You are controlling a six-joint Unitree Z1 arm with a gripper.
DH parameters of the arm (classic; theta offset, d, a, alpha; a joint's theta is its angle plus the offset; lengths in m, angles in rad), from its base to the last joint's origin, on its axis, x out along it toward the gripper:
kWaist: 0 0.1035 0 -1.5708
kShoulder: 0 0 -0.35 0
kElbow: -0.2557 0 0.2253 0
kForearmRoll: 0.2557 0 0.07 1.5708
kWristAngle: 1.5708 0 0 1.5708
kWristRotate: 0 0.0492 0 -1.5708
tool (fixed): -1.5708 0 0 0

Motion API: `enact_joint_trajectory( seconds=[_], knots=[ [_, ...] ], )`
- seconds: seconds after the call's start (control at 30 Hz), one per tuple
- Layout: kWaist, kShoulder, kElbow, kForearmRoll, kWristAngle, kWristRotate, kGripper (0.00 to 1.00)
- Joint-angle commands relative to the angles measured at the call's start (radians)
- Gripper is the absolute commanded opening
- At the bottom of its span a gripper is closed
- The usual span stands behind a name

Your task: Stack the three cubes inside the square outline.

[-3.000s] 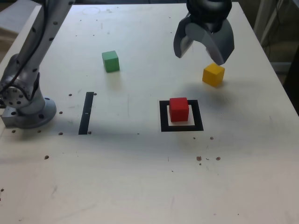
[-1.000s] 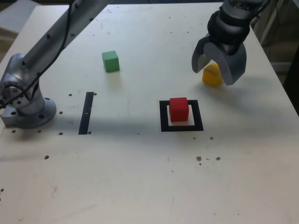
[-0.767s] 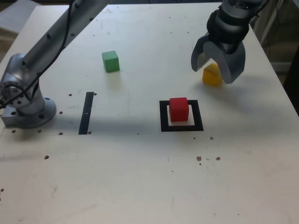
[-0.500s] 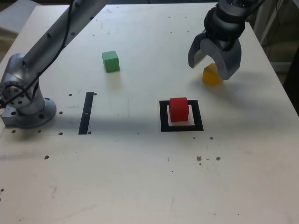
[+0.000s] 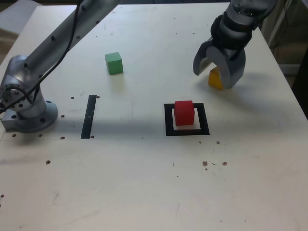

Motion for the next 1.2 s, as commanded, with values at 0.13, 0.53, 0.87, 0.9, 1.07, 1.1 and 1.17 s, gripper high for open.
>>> enact_joint_trajectory(
  seconds=[0.13,0.53,0.87,0.9,1.07,1.1,1.17],
  knots=[
    [-0.001,-0.007,-0.020,-0.001,-0.006,-0.006,0.46],
    [0.000,-0.004,-0.030,-0.016,-0.051,-0.010,0.34],
    [0.000,0.003,-0.023,-0.045,-0.057,-0.007,0.30],
    [0.000,0.003,-0.022,-0.047,-0.058,-0.007,0.30],
    [-0.001,-0.005,-0.023,-0.046,-0.061,-0.011,0.29],
    [-0.002,-0.010,-0.023,-0.044,-0.062,-0.014,0.28],
    [-0.007,-0.029,-0.022,-0.037,-0.061,-0.025,0.28]
  ],
)
